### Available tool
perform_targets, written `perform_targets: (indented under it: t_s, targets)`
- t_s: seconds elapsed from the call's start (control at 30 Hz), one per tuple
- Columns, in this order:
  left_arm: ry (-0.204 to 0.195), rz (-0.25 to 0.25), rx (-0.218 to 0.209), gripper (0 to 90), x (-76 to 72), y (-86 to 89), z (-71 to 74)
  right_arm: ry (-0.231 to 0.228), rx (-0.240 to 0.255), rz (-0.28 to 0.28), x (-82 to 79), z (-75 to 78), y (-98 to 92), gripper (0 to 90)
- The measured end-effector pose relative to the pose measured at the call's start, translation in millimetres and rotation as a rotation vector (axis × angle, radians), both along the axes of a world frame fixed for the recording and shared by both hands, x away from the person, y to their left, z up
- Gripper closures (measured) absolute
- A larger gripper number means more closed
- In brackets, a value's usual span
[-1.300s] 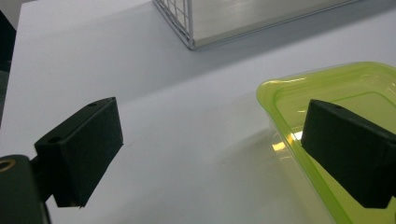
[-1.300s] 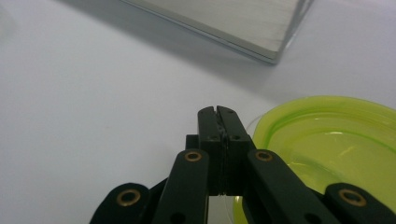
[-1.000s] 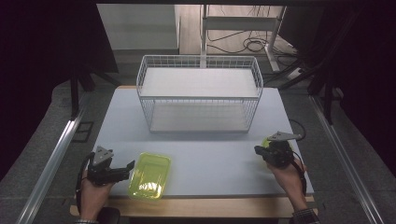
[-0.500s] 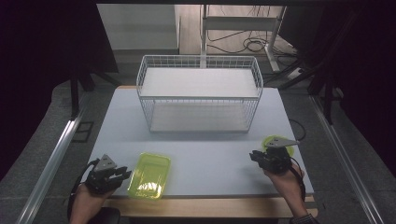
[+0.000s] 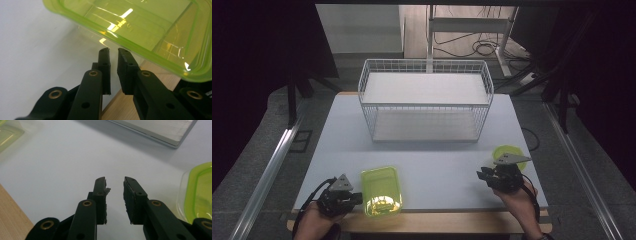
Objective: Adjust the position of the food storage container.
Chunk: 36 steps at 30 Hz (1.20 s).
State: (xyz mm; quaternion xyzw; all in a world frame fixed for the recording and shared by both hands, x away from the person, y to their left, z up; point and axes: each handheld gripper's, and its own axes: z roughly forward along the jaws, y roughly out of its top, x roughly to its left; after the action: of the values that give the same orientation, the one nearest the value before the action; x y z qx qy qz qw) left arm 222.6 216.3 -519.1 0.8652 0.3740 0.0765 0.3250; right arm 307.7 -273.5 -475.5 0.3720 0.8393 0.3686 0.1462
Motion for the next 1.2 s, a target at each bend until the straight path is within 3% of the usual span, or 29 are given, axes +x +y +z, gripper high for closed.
perform_targets:
  t_s: [0.27, 0.97, 1.1, 1.17, 1.2]
  targets:
    - [0.012, -0.091, 0.0, 80.6, 3.3, -28.2, -0.7, 0.012, 0.007, 0.015, -4.9, -0.9, 1.7, 68.7]
    - [-0.056, -0.184, -0.036, 81.1, 15.9, -97.3, 0.3, 0.019, -0.002, 0.067, -15.2, -4.3, 16.2, 64.0]
    - [-0.059, -0.194, -0.031, 81.2, 16.7, -101.6, 1.2, 0.025, -0.007, 0.091, -17.5, -6.0, 22.7, 67.3]
    - [-0.052, -0.192, -0.029, 81.3, 16.9, -98.8, 1.4, 0.028, -0.006, 0.093, -18.2, -6.6, 24.4, 67.9]
    - [-0.046, -0.172, -0.03, 82.3, 18.6, -89.0, 1.7, 0.033, -0.012, 0.108, -20.1, -7.5, 28.5, 69.2]
